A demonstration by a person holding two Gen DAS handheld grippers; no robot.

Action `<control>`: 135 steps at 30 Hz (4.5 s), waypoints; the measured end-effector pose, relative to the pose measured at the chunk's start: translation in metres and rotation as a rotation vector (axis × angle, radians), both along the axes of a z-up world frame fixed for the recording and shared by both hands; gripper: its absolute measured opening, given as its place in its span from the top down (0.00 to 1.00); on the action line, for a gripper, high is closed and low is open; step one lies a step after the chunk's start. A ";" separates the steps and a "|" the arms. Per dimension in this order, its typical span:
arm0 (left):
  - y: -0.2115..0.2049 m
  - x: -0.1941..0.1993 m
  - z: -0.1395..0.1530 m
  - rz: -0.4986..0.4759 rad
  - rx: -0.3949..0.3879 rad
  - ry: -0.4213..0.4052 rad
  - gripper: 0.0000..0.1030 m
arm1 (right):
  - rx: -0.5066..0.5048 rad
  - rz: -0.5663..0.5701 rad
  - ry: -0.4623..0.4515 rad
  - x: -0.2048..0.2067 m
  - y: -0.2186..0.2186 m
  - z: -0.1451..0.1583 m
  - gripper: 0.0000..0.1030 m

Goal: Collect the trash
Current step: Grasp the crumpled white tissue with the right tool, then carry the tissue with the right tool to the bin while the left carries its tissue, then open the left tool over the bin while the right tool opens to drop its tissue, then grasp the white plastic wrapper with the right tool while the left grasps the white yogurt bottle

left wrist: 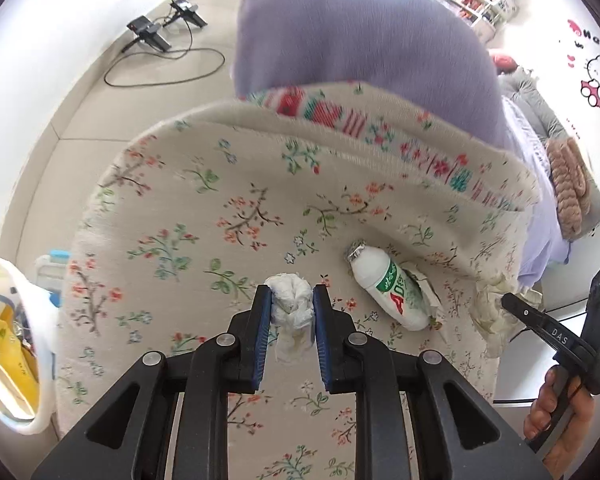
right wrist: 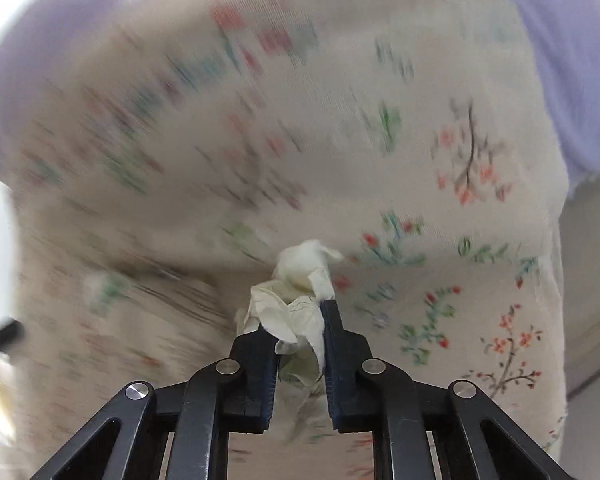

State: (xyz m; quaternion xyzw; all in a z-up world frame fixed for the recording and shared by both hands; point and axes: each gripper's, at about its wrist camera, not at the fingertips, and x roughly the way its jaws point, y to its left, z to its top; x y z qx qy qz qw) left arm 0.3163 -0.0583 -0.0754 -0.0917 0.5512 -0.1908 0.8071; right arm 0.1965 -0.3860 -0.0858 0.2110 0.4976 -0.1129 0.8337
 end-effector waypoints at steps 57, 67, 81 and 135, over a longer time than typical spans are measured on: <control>0.268 -0.054 -0.030 0.342 -0.175 0.195 0.73 | 0.271 0.567 -0.214 0.023 0.384 0.016 0.83; 0.290 -0.052 -0.022 0.443 -0.229 0.175 0.42 | 0.298 0.568 -0.205 0.044 0.410 -0.003 0.83; 0.305 -0.055 -0.013 0.506 -0.247 0.161 0.42 | 0.305 0.588 -0.190 0.055 0.438 -0.014 0.47; -0.103 -0.006 -0.056 0.040 -0.187 0.250 0.42 | -0.127 0.313 -0.022 0.008 0.064 -0.005 0.94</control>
